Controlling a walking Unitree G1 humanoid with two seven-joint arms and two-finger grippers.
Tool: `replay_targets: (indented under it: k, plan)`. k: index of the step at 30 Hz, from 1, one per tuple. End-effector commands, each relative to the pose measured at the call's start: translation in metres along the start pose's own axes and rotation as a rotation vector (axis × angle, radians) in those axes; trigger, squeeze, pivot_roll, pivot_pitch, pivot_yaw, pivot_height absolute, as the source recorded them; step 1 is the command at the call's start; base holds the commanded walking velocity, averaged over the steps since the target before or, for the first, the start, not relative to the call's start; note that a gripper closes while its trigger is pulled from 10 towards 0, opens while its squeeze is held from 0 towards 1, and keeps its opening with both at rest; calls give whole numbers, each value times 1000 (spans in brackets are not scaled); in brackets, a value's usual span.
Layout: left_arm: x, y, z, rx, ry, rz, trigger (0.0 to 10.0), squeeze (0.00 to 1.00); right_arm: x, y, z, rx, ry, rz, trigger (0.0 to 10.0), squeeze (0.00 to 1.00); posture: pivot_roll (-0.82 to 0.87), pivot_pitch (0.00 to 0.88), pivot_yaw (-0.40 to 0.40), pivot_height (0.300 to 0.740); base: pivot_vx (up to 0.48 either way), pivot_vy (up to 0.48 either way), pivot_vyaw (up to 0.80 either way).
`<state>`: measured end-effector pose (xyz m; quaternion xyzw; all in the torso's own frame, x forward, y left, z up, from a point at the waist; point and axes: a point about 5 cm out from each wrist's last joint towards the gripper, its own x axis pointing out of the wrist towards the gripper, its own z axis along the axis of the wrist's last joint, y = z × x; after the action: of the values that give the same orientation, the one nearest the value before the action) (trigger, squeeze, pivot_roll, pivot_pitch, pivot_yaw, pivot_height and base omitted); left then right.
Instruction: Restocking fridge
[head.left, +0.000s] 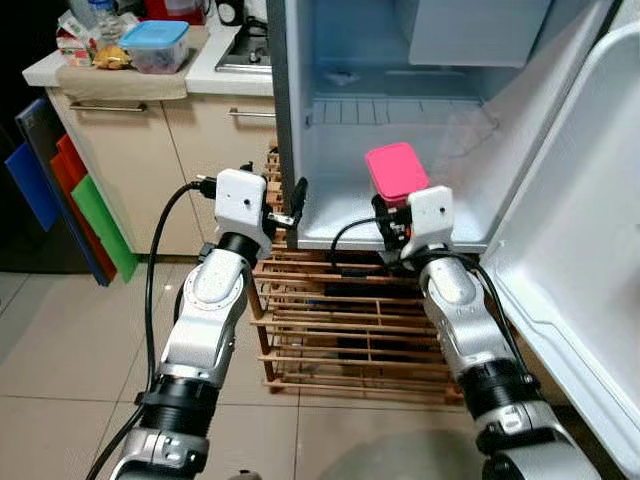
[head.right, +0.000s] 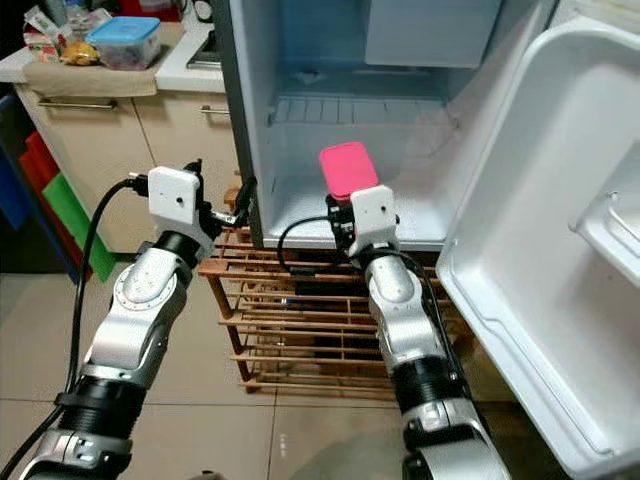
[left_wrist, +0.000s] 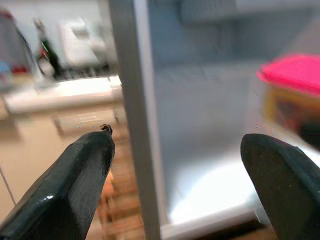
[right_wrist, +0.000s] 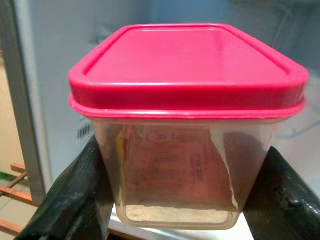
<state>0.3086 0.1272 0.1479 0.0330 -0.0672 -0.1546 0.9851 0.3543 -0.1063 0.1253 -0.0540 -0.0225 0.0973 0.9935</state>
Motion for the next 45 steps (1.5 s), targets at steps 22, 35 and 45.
replay_targets:
  k: [22,35,45]
  plan:
    - [-121,-23,7,-71,199,-177,10000,0,38,29,31,-41,-28,-111,0,0,234,344,58,740,0,0,0]
    - [-142,-34,17,-101,251,-126,10000,0,52,36,56,51,-45,-80,0,0,295,390,34,740,0,0,0]
    - [-160,-38,23,-115,290,-68,10000,0,57,33,63,187,-16,-93,0,0,353,418,11,740,0,0,0]
